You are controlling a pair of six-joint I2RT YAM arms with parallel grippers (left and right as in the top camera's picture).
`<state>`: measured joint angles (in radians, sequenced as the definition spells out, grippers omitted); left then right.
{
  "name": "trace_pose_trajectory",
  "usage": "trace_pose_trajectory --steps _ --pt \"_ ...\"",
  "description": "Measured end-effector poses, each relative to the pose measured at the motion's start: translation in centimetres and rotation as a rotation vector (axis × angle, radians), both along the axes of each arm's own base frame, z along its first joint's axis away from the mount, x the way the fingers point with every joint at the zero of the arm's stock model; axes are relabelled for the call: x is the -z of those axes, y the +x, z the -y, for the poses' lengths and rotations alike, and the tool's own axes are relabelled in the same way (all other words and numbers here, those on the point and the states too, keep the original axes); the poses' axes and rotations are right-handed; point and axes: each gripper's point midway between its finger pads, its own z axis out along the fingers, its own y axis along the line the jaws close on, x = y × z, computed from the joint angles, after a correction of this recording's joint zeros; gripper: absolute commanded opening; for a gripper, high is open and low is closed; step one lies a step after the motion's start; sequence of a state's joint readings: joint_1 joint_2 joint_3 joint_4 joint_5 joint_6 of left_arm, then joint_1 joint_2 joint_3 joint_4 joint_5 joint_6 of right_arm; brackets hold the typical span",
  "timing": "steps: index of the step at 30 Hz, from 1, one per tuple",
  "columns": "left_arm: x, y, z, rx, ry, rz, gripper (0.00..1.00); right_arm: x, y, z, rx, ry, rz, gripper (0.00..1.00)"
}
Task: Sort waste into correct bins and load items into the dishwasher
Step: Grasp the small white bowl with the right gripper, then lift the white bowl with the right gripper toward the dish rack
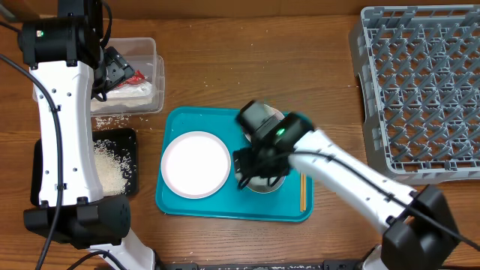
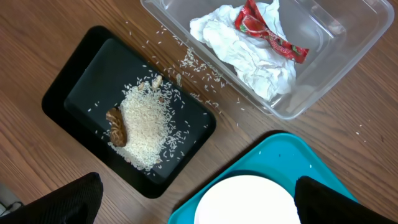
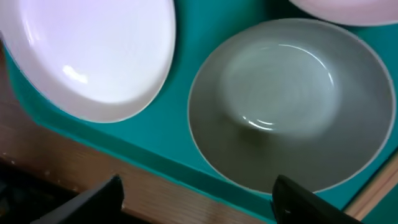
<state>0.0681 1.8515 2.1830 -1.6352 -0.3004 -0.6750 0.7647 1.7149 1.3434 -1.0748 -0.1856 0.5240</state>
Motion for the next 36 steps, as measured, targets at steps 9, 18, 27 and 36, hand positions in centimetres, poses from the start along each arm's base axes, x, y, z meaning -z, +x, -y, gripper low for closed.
trace_pose_trajectory --steps 9,18,27,36 --pt "0.0 0.0 0.0 0.0 0.0 0.0 1.0 4.8 1.1 -1.2 0.152 -0.232 0.164 0.62" --pt "0.0 0.0 0.0 0.0 0.0 0.0 1.0 5.8 2.0 -0.9 0.206 -0.263 0.196 0.44" --pt "0.0 0.0 0.0 0.0 0.0 0.0 1.0 7.8 1.6 -0.9 0.199 -0.301 0.161 0.36" --pt "0.0 0.0 0.0 0.0 0.0 0.0 1.0 7.2 -0.4 -0.2 0.164 -0.352 0.081 0.04"
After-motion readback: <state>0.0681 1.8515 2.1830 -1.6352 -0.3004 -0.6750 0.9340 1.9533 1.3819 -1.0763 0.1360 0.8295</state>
